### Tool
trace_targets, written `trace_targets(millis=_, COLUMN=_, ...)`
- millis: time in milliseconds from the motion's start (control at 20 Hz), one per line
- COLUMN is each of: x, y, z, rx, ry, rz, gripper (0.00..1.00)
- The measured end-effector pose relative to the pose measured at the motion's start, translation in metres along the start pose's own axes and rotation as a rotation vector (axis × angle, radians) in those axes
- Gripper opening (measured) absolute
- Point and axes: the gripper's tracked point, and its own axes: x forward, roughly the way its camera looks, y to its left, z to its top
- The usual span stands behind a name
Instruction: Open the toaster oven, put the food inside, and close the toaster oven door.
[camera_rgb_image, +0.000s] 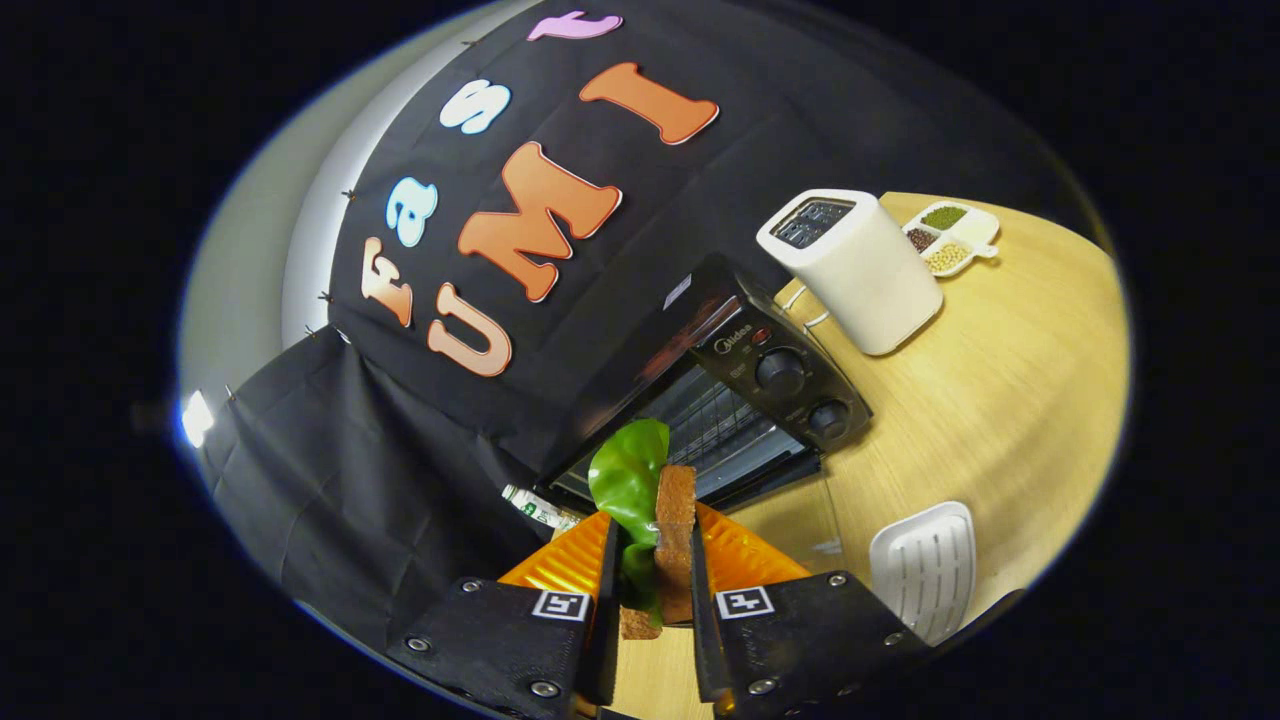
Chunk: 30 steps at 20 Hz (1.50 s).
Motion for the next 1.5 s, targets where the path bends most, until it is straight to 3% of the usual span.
trace_targets(millis=900, x=0.104, y=-0.002, z=-0.004, rx=0.234, ry=-0.196, rz=0.004, gripper=0.29)
trace_targets(millis=1250, x=0.136, y=-0.001, z=0.004, rx=0.246, ry=-0.280, rz=0.001, gripper=0.29)
trace_targets(millis=1500, x=0.157, y=-0.008, z=0.006, rx=0.230, ry=-0.328, rz=-0.051, gripper=0.29)
